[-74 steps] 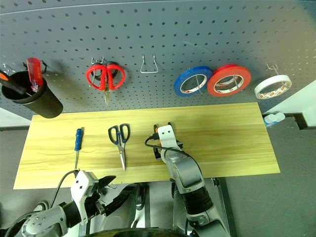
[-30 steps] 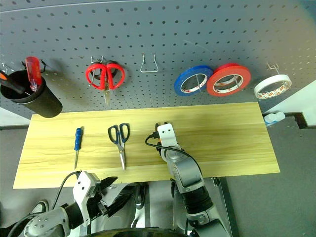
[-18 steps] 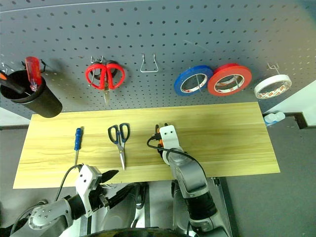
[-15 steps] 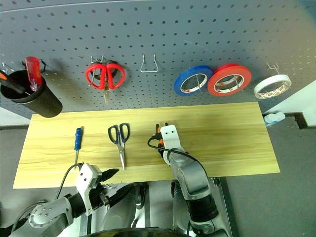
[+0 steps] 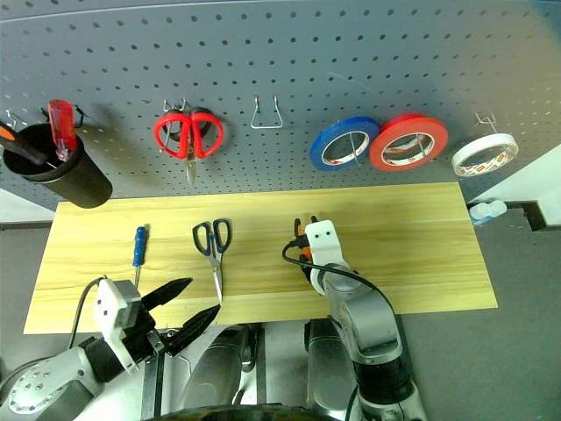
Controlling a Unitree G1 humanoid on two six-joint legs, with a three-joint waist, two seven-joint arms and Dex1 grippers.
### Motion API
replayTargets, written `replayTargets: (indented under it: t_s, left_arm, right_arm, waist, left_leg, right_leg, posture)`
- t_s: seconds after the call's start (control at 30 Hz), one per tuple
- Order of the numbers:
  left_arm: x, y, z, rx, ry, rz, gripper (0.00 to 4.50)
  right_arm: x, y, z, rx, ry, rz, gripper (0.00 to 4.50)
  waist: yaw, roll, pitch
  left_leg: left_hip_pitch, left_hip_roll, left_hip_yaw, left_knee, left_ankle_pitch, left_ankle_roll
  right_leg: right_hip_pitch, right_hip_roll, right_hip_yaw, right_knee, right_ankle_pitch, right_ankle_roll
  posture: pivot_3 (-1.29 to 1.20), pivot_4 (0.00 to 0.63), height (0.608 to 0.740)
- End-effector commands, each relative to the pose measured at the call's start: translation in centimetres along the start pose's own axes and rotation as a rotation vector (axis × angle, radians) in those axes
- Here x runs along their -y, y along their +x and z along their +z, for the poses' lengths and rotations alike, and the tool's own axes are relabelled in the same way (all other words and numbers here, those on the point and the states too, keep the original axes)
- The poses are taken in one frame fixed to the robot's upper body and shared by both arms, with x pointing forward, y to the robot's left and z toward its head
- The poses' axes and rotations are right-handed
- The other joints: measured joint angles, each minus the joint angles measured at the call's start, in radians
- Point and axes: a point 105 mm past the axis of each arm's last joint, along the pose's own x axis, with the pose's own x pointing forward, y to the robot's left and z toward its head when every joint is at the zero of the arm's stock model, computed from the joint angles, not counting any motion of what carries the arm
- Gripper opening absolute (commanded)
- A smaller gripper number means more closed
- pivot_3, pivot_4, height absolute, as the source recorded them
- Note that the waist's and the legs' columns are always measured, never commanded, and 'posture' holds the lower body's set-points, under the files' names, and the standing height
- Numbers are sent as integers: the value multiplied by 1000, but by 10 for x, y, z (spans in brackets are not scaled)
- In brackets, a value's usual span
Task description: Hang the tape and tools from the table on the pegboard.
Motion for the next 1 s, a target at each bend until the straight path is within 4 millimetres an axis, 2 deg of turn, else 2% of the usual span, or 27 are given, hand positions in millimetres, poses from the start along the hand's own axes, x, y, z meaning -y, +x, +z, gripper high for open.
replayTargets:
  t_s: [0.03,0.33,0.67,0.77,0.93,1.0]
  left_arm:
    - [9,1,7,43,23,-47,4500]
    - [0,4,10,81,65,-77,4500]
    - [-16,11,16,110,111,-86,4500]
    - [-19,13,18,117,126,-100,4500]
    - [-25,18,21,128,142,-114,4500]
    - [-27,19,21,131,147,-116,4500]
  right_arm:
    - [5,-5,8,61,-2,-8,2090]
    - [18,-9,3,85,3,-35,2090]
    - [23,-24,18,235,43,8,2090]
    - [21,-29,20,267,41,32,2090]
    - [13,-35,24,328,36,99,2090]
    - [7,-44,28,385,45,159,2090]
  waist:
    - [1,0,-5]
    - [3,-2,-60]
    - [5,-1,-102]
    - [8,-1,-110]
    - [7,1,-134]
    - [9,1,-143]
  left_leg:
    - [0,0,0,0,0,0]
    - [0,0,0,2,1,-1]
    - [5,0,-1,13,1,-2]
    - [19,0,-1,13,-1,2]
    - [21,0,-2,13,0,1]
    - [22,0,-2,14,0,1]
  right_leg:
    - [0,0,0,0,0,0]
    - [1,2,-1,2,0,-1]
    - [5,4,-1,15,1,-2]
    - [19,5,-1,15,2,-3]
    - [21,6,-1,16,4,-4]
    - [21,6,-1,16,4,-4]
  posture:
    - [53,244,724]
    - [59,189,724]
    - [58,138,724]
    - [57,126,724]
    - [60,107,724]
    - [61,103,724]
